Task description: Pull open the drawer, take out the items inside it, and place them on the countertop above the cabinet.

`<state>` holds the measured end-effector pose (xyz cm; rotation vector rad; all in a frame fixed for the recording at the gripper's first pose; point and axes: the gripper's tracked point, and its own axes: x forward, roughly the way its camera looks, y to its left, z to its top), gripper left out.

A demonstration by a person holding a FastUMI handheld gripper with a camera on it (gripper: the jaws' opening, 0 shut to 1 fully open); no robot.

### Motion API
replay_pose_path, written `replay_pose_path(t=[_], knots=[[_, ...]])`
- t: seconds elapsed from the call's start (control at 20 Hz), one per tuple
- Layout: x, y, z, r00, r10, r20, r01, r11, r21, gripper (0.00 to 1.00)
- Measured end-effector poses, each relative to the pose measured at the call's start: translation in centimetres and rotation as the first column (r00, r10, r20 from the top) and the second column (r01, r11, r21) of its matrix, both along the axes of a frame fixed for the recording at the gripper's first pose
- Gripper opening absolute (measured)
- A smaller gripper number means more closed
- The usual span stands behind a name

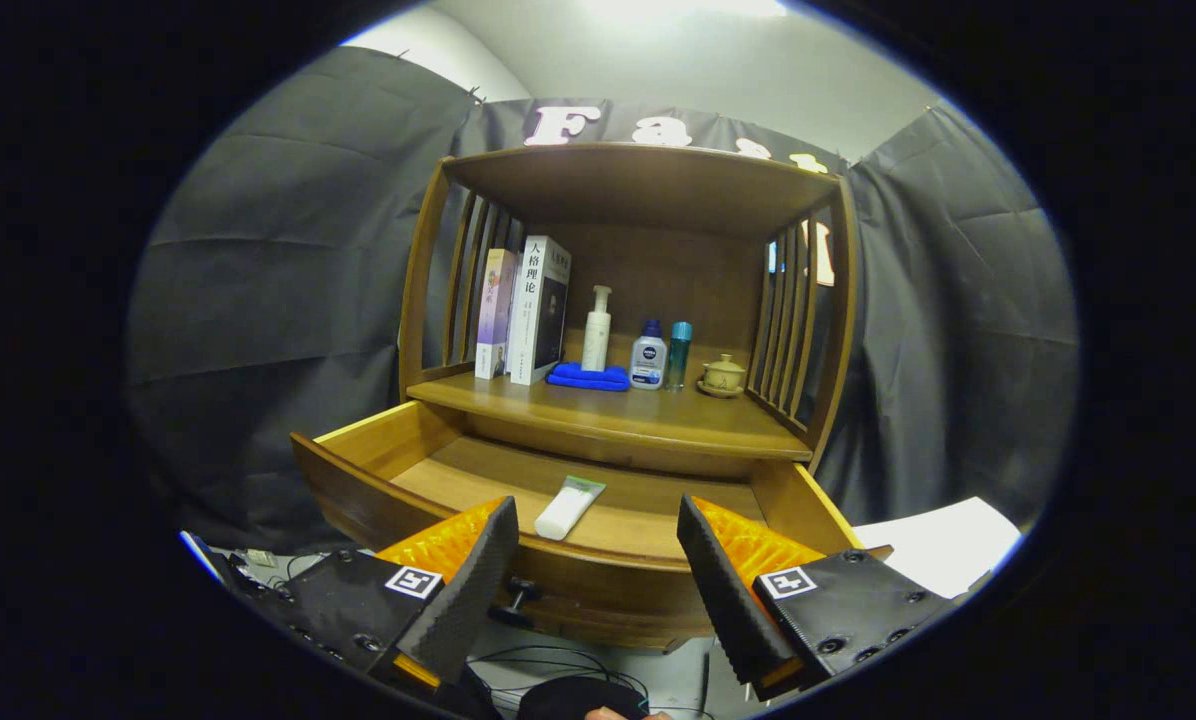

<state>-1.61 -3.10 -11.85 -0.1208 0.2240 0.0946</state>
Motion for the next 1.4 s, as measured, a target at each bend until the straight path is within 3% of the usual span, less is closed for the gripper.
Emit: replay_pose_path(t=[0.3,0.7,1.05,1.4], knots=[[3.9,-0.1,2.9,0.995,0.076,-0.064,-0.078,0.996,-0.041,0.98],[10.8,2.1,3.2,0.963,0.156,-0.221,-0.183,0.977,-0.109,0.98],[14.3,5.3,-1.9,0.874,0.221,-0.433,-0.281,0.956,-0.079,0.97],[15.7,4.9,-8.0,0.741,0.191,-0.644,-0.231,0.973,0.023,0.96]])
